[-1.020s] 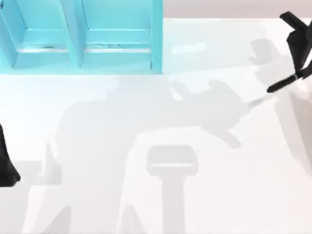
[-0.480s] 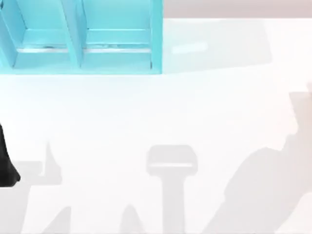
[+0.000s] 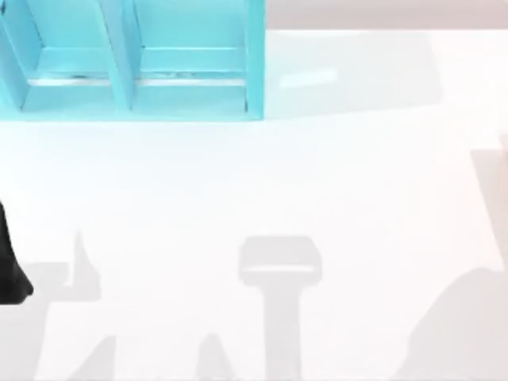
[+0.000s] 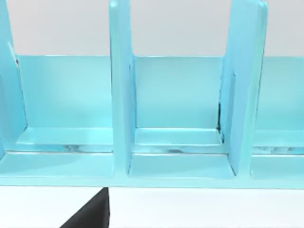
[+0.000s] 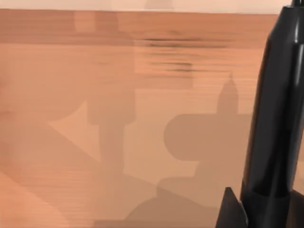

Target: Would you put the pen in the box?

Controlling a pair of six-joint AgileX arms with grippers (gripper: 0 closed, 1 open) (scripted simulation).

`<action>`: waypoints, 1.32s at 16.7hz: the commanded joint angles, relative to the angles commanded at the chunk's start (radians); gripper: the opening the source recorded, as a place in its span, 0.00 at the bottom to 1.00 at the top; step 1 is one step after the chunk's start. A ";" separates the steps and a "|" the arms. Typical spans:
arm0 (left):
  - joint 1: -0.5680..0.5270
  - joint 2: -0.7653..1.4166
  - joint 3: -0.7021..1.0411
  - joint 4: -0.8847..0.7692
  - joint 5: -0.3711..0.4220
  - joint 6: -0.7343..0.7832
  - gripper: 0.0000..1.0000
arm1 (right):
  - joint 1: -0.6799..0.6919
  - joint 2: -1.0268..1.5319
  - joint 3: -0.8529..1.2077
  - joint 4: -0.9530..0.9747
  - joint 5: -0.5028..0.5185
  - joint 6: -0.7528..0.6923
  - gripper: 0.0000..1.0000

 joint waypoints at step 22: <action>0.000 0.000 0.000 0.000 0.000 0.000 1.00 | 0.077 -0.034 -0.270 0.238 0.002 0.078 0.15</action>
